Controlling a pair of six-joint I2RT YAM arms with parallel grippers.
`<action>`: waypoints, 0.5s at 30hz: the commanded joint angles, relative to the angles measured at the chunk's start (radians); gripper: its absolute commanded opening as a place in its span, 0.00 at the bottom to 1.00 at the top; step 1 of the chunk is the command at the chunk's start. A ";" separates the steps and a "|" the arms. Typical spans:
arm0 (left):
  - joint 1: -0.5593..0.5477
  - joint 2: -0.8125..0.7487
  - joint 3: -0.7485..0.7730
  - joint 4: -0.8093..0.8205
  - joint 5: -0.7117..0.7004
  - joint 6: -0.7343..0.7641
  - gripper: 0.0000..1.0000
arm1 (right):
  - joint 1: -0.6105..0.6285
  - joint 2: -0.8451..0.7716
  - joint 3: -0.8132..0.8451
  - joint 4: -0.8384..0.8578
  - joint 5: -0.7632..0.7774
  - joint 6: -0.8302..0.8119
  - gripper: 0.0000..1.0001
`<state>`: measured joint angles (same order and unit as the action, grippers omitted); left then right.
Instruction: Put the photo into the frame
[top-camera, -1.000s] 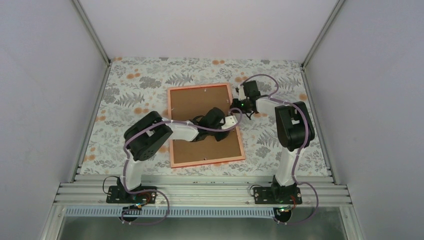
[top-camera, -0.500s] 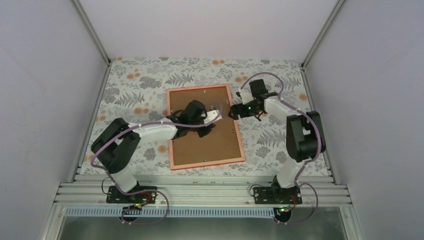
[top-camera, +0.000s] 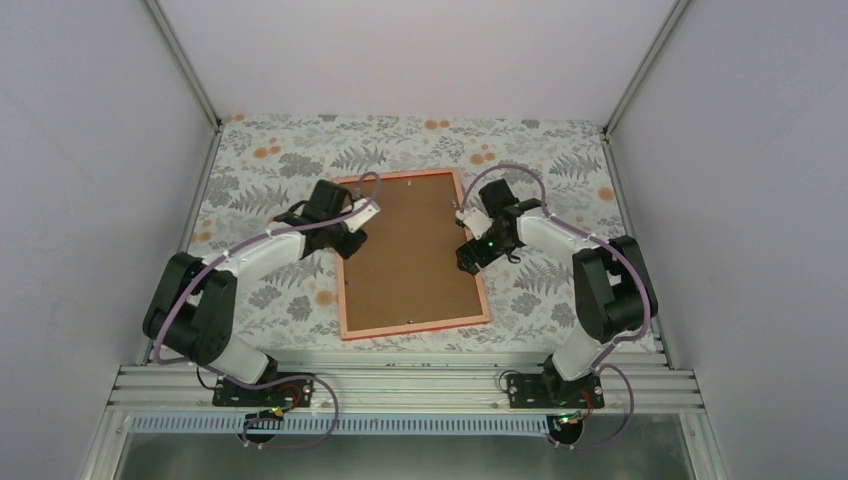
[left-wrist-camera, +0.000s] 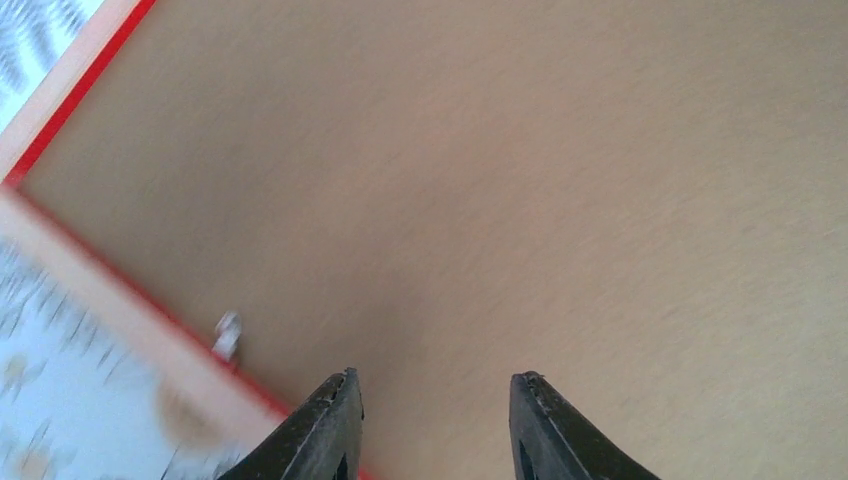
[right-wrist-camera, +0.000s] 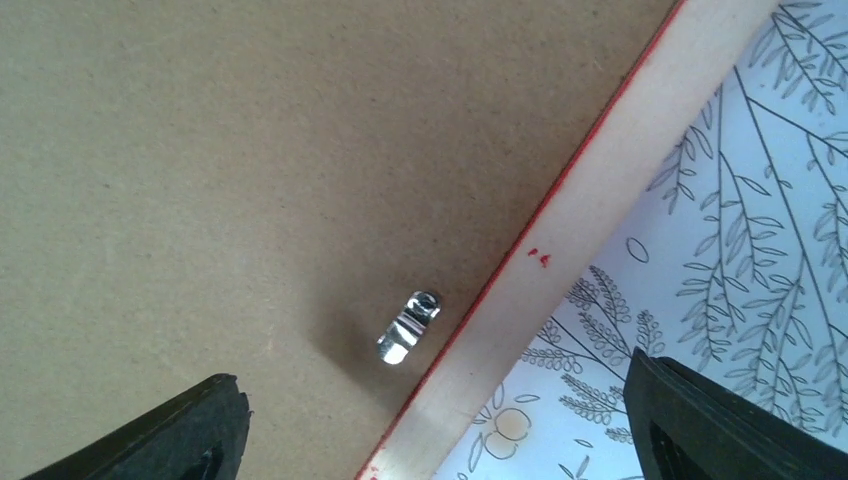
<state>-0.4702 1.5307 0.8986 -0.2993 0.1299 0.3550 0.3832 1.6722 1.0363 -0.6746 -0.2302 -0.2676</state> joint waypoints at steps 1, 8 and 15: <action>0.089 -0.061 -0.038 -0.124 -0.036 -0.010 0.41 | 0.011 0.011 -0.015 -0.001 0.089 -0.010 0.91; 0.143 -0.074 -0.088 -0.157 -0.100 -0.072 0.59 | 0.042 0.005 -0.041 0.075 0.189 0.023 0.88; 0.155 0.010 -0.050 -0.182 -0.085 -0.081 0.60 | 0.065 0.016 -0.045 0.102 0.201 0.044 0.86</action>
<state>-0.3225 1.5112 0.8238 -0.4557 0.0494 0.2947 0.4332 1.6749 0.9958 -0.6090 -0.0544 -0.2527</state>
